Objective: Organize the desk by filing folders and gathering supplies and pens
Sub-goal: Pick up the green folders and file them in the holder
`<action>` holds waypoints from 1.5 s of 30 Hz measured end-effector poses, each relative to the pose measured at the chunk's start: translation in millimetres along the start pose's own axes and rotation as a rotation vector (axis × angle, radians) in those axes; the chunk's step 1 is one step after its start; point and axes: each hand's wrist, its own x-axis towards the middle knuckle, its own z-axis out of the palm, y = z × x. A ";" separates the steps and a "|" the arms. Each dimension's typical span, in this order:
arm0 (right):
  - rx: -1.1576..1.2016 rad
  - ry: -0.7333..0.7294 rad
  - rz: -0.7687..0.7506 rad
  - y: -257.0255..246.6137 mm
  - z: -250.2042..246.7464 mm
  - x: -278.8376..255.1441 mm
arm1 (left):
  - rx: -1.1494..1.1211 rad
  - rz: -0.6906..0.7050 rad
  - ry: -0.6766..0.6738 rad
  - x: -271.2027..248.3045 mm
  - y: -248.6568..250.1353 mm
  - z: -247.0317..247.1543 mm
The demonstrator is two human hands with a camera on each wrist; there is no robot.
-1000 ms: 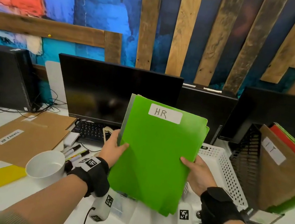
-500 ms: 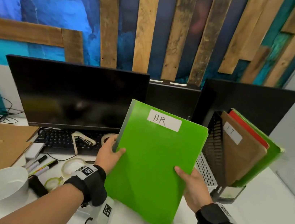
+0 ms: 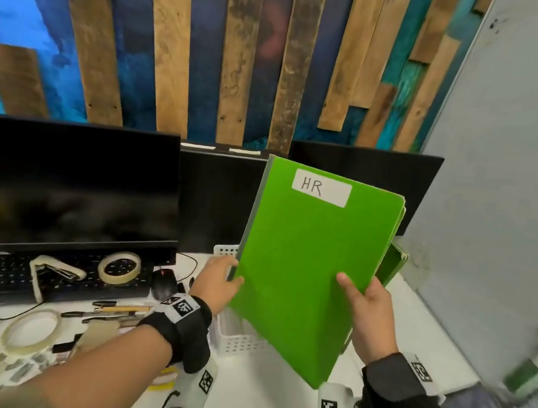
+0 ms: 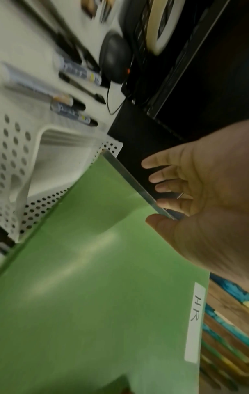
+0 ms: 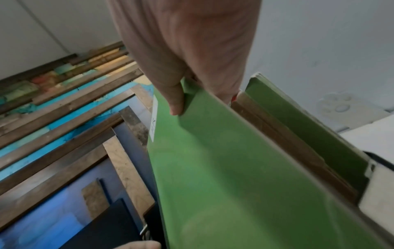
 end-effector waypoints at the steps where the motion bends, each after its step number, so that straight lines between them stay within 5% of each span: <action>1: -0.007 0.030 -0.022 -5.1 -6.5 4.5 | -0.012 0.035 -0.031 0.8 6.8 8.8; 8: 0.026 0.285 -0.125 -37.5 -46.6 38.3 | 0.071 0.334 -0.297 1.8 60.3 56.6; 21: 0.105 0.546 -0.343 -89.1 -77.0 106.5 | 0.288 0.573 -0.271 26.3 152.4 101.0; 30: 0.034 0.605 -0.449 -97.2 -81.0 110.3 | 0.524 0.634 -0.357 51.8 182.7 105.5; 37: -0.102 0.565 -0.462 -91.7 -75.4 107.5 | 0.371 0.589 -0.228 66.8 168.1 85.2; 45: -0.205 0.460 -0.406 -62.4 -48.2 101.4 | 0.281 0.533 -0.300 59.5 142.4 81.9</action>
